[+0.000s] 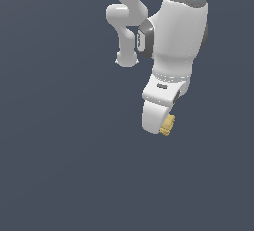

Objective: Pick up the object and move it to a goal position.

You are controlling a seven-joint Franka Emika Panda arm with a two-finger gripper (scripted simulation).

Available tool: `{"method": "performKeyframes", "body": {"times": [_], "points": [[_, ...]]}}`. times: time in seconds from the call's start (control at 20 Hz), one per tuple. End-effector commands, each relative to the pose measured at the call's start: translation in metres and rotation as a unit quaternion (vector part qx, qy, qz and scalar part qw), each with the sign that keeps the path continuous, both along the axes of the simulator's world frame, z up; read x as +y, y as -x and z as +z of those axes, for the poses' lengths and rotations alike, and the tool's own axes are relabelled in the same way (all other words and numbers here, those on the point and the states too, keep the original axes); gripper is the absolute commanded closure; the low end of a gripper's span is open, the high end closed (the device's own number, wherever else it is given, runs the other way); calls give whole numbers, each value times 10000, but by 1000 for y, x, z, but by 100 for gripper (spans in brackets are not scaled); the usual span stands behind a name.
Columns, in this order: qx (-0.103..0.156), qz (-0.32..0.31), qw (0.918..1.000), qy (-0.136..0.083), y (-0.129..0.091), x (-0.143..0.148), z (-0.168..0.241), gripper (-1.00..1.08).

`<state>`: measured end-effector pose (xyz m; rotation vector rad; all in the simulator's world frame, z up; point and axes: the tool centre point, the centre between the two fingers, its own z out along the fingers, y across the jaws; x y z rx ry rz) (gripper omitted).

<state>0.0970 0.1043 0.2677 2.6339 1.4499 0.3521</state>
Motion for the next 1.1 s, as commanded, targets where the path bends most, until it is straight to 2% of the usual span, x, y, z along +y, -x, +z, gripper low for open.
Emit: {"method": "performKeyframes", "body": {"times": [0.0,0.55,1.05], "points": [[-216,13,9998,-7,-11,12,41,108],[-949,60,9955,-15,-38,53,178,108],[-1240,85,9923,-11,-44,70,234,108]]}}
